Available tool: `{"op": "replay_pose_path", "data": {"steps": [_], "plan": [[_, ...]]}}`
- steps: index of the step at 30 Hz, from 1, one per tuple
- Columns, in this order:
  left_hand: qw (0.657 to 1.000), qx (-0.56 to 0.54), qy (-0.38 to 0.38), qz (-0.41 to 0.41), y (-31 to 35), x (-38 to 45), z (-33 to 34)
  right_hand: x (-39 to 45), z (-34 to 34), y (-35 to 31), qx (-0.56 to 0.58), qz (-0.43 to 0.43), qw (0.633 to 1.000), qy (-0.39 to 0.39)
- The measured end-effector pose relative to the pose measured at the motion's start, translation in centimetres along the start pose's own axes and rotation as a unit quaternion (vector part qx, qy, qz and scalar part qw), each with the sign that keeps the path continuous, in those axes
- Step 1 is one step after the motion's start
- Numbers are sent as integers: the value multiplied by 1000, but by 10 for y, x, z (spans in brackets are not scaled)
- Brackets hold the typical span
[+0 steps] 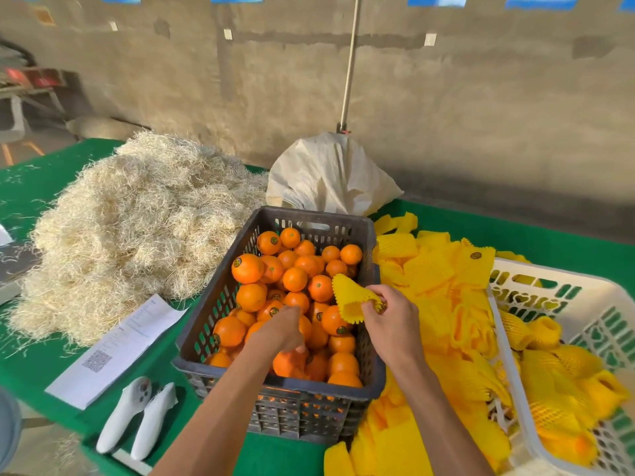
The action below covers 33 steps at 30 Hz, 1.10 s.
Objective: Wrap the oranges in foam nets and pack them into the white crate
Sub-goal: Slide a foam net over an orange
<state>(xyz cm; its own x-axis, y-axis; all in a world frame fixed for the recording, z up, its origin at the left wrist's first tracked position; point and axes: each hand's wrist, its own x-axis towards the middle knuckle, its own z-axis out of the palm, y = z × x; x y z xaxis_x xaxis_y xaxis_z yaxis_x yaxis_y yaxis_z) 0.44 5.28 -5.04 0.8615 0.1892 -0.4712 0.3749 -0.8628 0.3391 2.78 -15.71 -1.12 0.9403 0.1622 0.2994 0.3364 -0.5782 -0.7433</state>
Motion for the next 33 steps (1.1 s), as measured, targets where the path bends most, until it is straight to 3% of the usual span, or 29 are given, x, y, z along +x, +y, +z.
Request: {"op": "replay_pose_path", "data": {"steps": [4, 12, 16, 19, 22, 24, 27, 30, 33], "plan": [[991, 131, 7, -35, 14, 15, -6, 1, 3, 2, -4, 5, 1000, -1], [983, 163, 85, -25, 16, 28, 7, -2, 3, 2, -5, 25, 1000, -9], [980, 181, 80, -19, 17, 26, 7, -4, -2, 1, 4, 31, 999, -8], [984, 135, 116, -13, 16, 15, -1, -6, -5, 3, 7, 31, 999, 3], [982, -66, 177, 21, 13, -9, -18, -4, -9, 2, -6, 37, 999, 23], [940, -274, 188, 70, 15, -35, -24, -2, -11, 1, 2, 32, 999, 30], [815, -562, 113, 80, 28, -70, -22, 1, -11, -3, -4, 26, 999, 33], [726, -683, 34, 69, 41, -87, -13, 1, -6, -8, -39, 16, 999, 21], [665, -740, -27, 96, 48, -98, -5, -1, -4, -13, -64, 4, 998, 8]]}}
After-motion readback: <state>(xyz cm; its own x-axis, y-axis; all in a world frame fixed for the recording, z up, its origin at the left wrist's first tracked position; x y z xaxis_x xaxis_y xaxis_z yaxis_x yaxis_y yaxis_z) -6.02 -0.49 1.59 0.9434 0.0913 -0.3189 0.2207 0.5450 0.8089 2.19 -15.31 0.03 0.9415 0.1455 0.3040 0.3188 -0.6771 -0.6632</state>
